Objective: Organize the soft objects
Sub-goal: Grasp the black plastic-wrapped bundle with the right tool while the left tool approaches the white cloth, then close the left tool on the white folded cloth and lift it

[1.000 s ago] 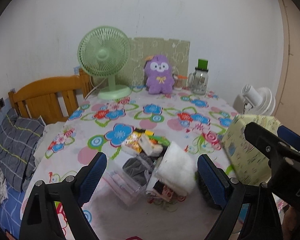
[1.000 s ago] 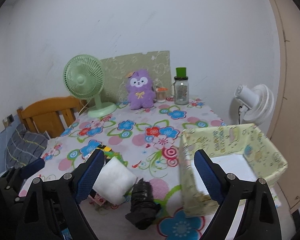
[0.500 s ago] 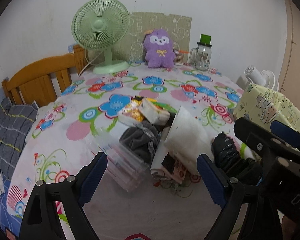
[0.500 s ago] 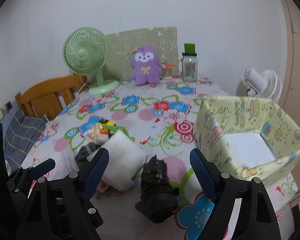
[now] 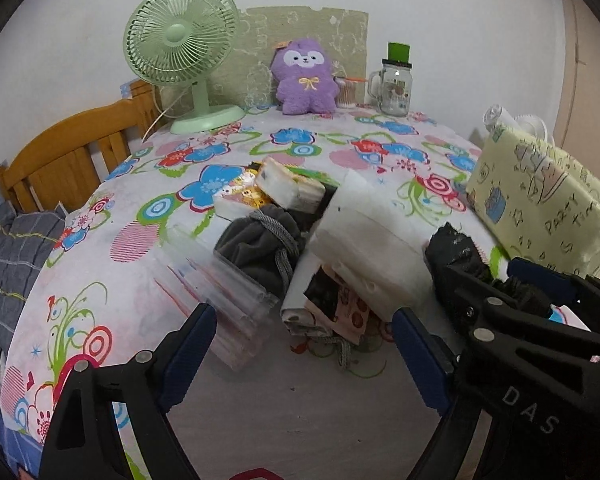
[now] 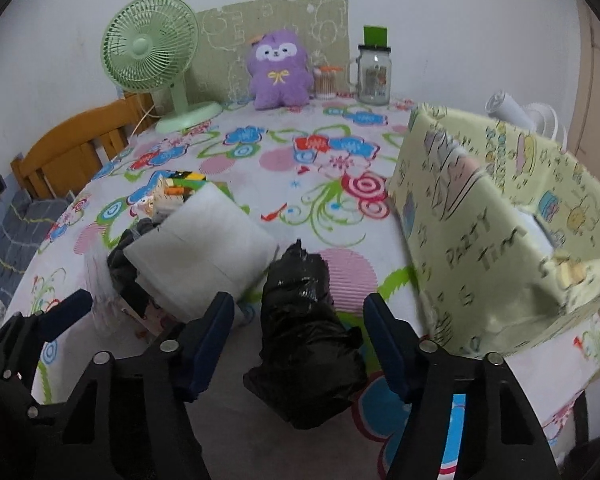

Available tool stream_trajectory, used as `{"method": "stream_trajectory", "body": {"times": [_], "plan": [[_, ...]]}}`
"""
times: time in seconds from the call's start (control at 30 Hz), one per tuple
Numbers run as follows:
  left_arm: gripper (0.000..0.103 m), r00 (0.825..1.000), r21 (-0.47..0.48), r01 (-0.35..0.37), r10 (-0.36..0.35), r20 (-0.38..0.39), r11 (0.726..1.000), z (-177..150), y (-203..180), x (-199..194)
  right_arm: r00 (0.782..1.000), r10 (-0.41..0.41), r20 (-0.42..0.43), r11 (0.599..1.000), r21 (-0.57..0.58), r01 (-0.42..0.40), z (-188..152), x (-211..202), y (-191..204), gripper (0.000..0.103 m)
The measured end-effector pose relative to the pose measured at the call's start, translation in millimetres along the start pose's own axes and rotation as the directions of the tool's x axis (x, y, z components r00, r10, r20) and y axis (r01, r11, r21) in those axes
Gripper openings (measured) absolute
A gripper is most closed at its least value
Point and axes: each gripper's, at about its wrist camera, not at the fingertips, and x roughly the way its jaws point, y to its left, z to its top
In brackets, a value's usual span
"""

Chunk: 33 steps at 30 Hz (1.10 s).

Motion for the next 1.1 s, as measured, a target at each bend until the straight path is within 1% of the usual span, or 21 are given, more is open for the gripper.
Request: {"method": "stream_trajectory", "body": {"times": [0.03, 0.13, 0.2, 0.23, 0.3, 0.37, 0.5, 0.73, 0.83, 0.93, 1.0, 1.03, 1.1], "plan": [[0.091, 1.000, 0.007, -0.004, 0.004, -0.003, 1.000, -1, -1, 0, 1.000, 0.004, -0.013, 1.000, 0.000, -0.004, -1, 2, -1, 0.066], [0.091, 1.000, 0.032, -0.017, 0.017, -0.009, 0.999, -2, -4, 2, 0.999, 0.015, -0.038, 1.000, -0.006, -0.015, -2, 7, 0, 0.057], [0.091, 1.000, 0.046, -0.023, 0.023, -0.015, 0.999, -3, -7, 4, 0.998, 0.025, -0.051, 0.999, -0.020, -0.026, -3, 9, 2, 0.047], [0.091, 1.000, 0.047, -0.025, 0.026, -0.014, 0.999, -3, -7, 4, 0.999, 0.021, -0.049, 0.999, -0.024, -0.022, -3, 8, 4, 0.047], [0.091, 1.000, 0.038, -0.020, 0.020, -0.013, 0.999, -2, -6, 3, 0.998, 0.029, -0.047, 0.999, -0.024, -0.030, -2, 7, 4, 0.042], [0.091, 1.000, 0.018, -0.014, 0.014, -0.010, 1.000, 0, -2, 1, 1.000, 0.007, -0.029, 1.000, -0.021, -0.007, 0, 3, 3, 0.040], [0.091, 1.000, -0.032, -0.005, 0.005, 0.007, 0.999, 9, 10, -8, 1.000, -0.008, 0.009, 1.000, 0.002, 0.008, 10, -6, 0, 0.039], [0.091, 0.999, -0.047, -0.008, 0.010, 0.030, 0.999, 24, 21, -15, 0.999, -0.010, 0.043, 1.000, 0.013, 0.010, 26, -17, 9, 0.039], [0.091, 0.999, -0.042, 0.005, -0.003, 0.045, 0.999, 31, 21, -16, 0.998, -0.014, 0.057, 1.000, 0.013, 0.014, 32, -20, 10, 0.039], [0.086, 0.998, -0.033, 0.028, -0.027, 0.053, 0.999, 38, 17, -13, 0.998, -0.022, 0.066, 1.000, 0.012, 0.021, 38, -22, 9, 0.039], [0.080, 0.997, -0.018, 0.050, -0.049, 0.052, 0.999, 41, 11, -10, 0.998, -0.025, 0.064, 1.000, 0.013, 0.024, 41, -22, 7, 0.039], [0.079, 0.997, -0.008, 0.060, -0.059, 0.048, 0.998, 43, 7, -7, 0.998, -0.027, 0.063, 1.000, 0.013, 0.027, 42, -21, 6, 0.039], [0.074, 0.996, 0.010, 0.073, -0.073, 0.045, 0.997, 46, 2, -3, 0.998, -0.028, 0.059, 1.000, 0.016, 0.027, 45, -19, 5, 0.039]]}}
